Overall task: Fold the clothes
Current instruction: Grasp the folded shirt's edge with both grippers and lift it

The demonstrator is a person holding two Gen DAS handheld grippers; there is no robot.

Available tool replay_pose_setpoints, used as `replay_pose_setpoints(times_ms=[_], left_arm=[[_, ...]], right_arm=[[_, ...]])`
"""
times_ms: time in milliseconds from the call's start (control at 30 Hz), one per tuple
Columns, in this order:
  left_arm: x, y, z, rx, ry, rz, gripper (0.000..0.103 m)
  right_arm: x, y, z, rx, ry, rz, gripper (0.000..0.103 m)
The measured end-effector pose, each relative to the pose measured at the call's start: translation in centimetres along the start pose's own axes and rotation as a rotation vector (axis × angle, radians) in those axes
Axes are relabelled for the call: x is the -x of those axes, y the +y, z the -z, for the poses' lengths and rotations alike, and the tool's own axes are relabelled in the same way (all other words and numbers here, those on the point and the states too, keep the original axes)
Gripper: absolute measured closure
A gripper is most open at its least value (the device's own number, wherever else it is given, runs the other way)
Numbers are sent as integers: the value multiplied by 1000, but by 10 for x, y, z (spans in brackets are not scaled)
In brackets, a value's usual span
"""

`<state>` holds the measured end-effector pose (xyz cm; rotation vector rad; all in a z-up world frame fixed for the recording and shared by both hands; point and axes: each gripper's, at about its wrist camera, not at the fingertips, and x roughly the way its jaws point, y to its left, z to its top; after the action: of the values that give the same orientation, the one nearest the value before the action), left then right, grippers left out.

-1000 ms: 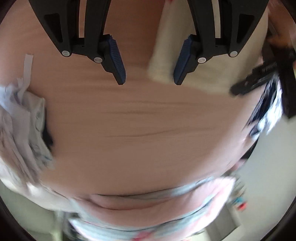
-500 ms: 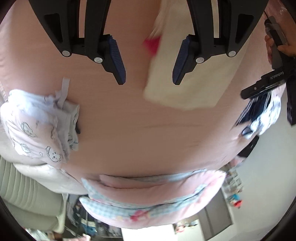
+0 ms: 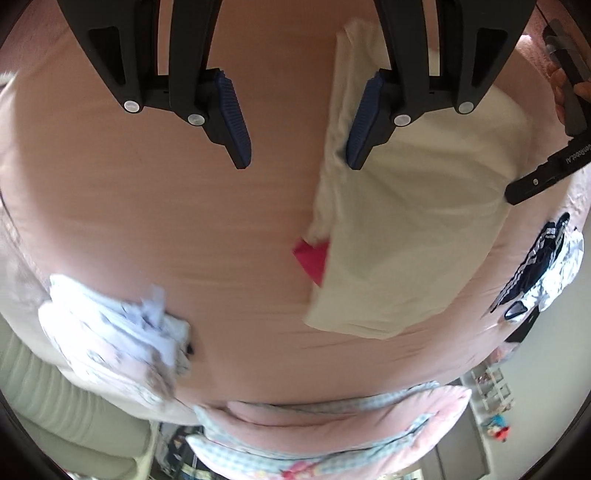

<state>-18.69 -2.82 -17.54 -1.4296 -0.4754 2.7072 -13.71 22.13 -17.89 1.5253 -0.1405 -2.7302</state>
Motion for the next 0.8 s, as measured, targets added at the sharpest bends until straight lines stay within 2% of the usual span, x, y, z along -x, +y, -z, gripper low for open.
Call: replay_pose_setpoints(times_ms=[33,100,200,233,300,367,400,467,533,567,600,667,733,800], left_arm=[[3,2,3,7,1,-4,22],[10,7,8,21,3,-12,22],[20,14,16,42,7,-24,22],[26,18,18,66,-3,-38,22],[35,26,22,120,-19,3,22],[36,34,27,198,2,120,22],[35,36,29,227,13,172,23],[26,41,33,324,42,326,24],[14,45,38,396,75,444,32],[8,44,41,408,99,461,33],[3,43,42,403,111,447,36],[2,38,42,378,99,422,40],[2,33,41,349,105,407,56],[1,28,42,325,122,408,66]], right_arm=[[1,-4,4,-7,8,15,51],[-5,-6,15,29,50,152,51],[3,-21,32,9,50,182,51],[12,-26,31,-21,30,162,51],[36,-34,30,-101,-26,85,51],[51,-33,34,-164,-35,-28,51],[51,-27,37,-180,-5,-120,49],[52,-17,42,-209,55,-298,49],[40,-3,47,-212,124,-399,49],[35,5,50,-213,159,-449,49],[29,11,53,-217,190,-493,49],[11,13,54,-251,207,-488,49],[-9,7,53,-326,216,-497,49],[-21,-5,53,-442,198,-537,49]])
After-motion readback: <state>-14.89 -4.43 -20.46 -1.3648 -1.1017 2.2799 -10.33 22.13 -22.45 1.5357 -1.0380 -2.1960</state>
